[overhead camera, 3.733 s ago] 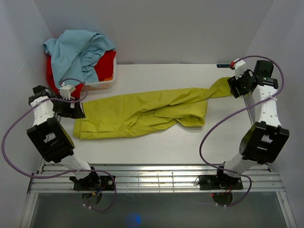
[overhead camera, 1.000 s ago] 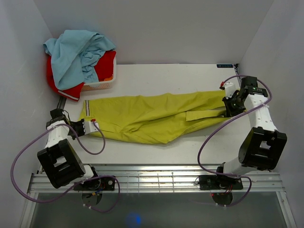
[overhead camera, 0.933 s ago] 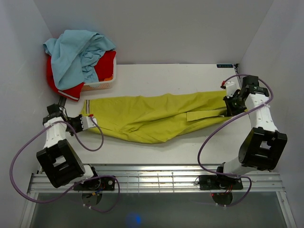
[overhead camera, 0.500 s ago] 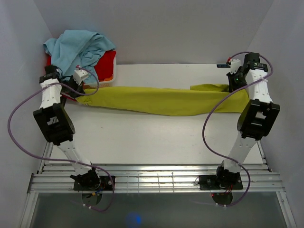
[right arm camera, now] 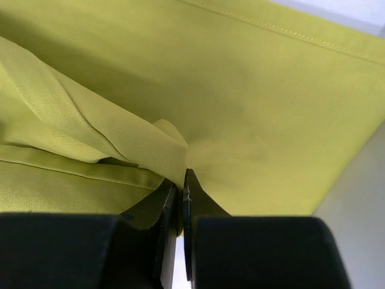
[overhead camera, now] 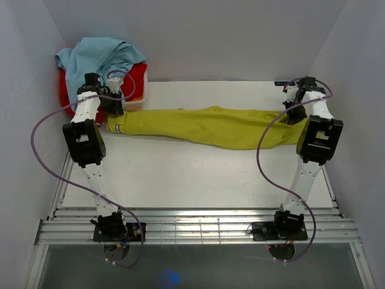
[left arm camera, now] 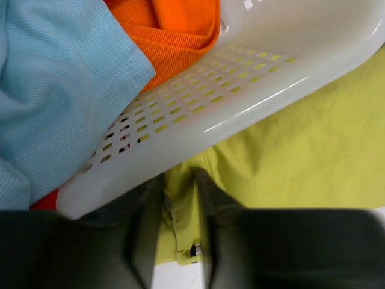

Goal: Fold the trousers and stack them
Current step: Flatten the trousers out

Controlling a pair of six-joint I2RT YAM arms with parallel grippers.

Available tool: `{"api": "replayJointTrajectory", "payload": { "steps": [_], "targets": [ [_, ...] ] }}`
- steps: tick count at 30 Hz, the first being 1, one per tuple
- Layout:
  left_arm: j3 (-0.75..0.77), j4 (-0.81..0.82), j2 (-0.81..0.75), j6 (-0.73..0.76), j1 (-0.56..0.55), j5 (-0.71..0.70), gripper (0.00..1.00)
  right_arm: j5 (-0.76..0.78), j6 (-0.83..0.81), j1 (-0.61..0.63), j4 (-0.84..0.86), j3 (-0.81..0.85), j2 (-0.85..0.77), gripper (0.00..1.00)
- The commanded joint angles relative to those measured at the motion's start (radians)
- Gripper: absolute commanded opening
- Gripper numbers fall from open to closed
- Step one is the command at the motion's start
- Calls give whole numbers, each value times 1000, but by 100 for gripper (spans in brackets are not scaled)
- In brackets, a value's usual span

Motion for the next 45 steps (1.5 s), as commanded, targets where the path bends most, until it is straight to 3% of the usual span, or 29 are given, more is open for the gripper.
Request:
{"api": "replayJointTrajectory", "payload": {
  "steps": [1, 2, 5, 11, 13, 14, 16, 21, 25, 30, 45],
  "targets": [
    [41, 176, -62, -123, 10, -91, 45, 71, -9, -6, 44, 16, -72, 8],
    [23, 185, -84, -146, 35, -74, 55, 69, -11, -6, 35, 40, -72, 8],
    [-57, 182, -183, -224, 117, 87, 60, 55, -11, -6, 18, 47, -79, 8],
    [-323, 199, -366, -286, 306, 384, 60, 40, -14, -6, 20, 12, -107, 8],
    [-402, 211, -395, -249, 322, 408, 59, 38, -14, -6, 24, 5, -117, 8],
    [-499, 263, -427, -244, 329, 431, 59, 38, -14, -6, 24, 5, -118, 8],
    [-577, 302, -447, -229, 331, 489, 57, 38, -14, -6, 24, 10, -118, 8],
    [-767, 579, -461, -311, 331, 587, 57, 38, -14, -6, 18, 16, -108, 8],
    [-780, 690, -405, -371, 330, 673, 58, 38, -12, -6, 17, 22, -104, 8],
    [-764, 770, -341, -391, 330, 672, 59, 38, -11, -6, 5, 36, -90, 8],
    [-744, 800, -253, -356, 328, 701, 61, 52, -17, -6, -2, 51, -79, 8]
  ]
}}
